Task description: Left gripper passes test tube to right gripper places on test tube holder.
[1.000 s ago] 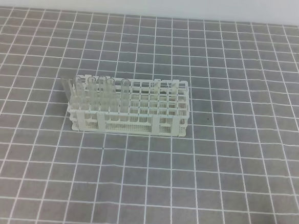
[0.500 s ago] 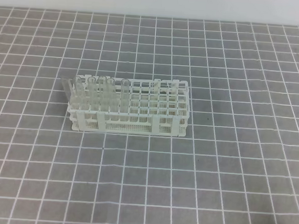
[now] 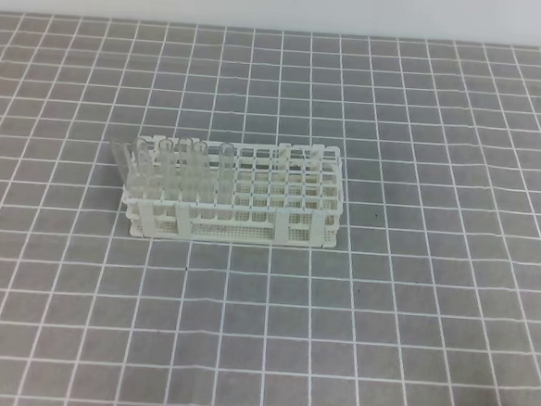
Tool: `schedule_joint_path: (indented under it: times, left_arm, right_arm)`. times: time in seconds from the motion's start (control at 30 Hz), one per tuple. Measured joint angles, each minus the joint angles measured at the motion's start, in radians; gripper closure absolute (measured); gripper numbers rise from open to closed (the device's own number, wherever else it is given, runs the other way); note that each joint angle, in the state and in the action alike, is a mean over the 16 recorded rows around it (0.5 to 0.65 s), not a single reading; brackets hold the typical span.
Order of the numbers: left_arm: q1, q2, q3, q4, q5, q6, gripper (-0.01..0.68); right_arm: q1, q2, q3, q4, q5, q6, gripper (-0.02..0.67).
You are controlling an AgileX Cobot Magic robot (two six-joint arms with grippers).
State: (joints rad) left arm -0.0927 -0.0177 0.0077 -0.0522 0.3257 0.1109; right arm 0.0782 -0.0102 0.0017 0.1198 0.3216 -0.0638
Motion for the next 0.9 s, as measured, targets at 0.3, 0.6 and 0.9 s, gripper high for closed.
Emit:
schedule_joint_path:
  times: [0.3, 0.6, 0.9]
  left_arm:
    - [0.000, 0.011, -0.004, 0.001, 0.006, 0.001, 0.673]
    - [0.000, 0.009, -0.003, 0.001, 0.003, 0.001, 0.673]
    - [0.000, 0.003, 0.000, 0.000, -0.002, 0.000, 0.673]
  right_arm:
    - [0.000, 0.000, 0.000, 0.000, 0.000, 0.000, 0.650]
    - [0.000, 0.000, 0.000, 0.000, 0.000, 0.000, 0.650]
    - [0.000, 0.000, 0.000, 0.000, 0.000, 0.000, 0.650]
